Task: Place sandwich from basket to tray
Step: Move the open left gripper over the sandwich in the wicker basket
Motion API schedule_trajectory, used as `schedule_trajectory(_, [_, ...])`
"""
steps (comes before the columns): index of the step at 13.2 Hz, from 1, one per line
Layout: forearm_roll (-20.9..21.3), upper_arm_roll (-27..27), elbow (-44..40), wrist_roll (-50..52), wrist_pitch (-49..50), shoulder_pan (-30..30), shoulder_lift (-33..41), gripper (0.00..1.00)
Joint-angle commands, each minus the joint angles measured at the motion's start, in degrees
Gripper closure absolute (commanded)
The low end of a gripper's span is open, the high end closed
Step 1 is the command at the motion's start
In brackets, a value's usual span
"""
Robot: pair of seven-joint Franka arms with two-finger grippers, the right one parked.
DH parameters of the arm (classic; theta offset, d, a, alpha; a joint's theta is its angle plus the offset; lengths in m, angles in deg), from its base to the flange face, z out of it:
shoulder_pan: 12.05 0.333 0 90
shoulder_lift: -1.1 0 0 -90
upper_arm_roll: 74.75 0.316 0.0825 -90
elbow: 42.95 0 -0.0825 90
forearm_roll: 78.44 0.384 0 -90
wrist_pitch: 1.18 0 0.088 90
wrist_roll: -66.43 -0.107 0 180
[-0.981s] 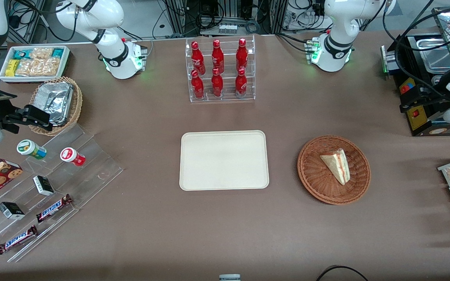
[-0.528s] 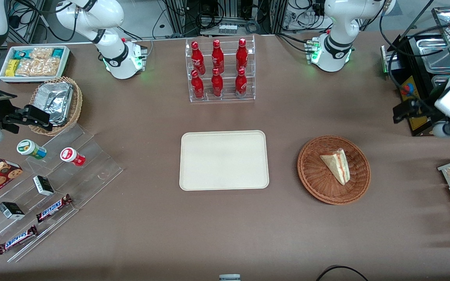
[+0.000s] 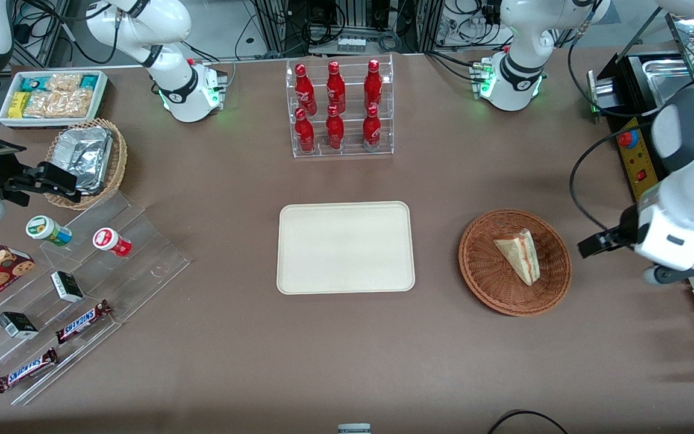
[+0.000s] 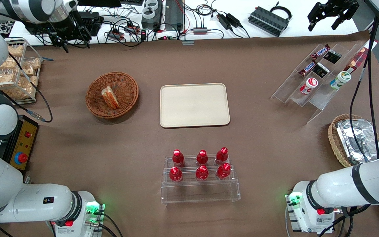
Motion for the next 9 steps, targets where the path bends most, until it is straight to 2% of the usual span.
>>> schedule_trajectory(1, [0.09,-0.64,8.91,7.48,-8.75,0.38,1.30,0.00])
schedule_trajectory(4, [0.09,-0.64,12.63,13.11,-14.57,-0.06,-0.71,0.00])
schedule_trajectory(9, [0.88,-0.73,14.56,18.93,-15.98,-4.01,-3.44,0.00])
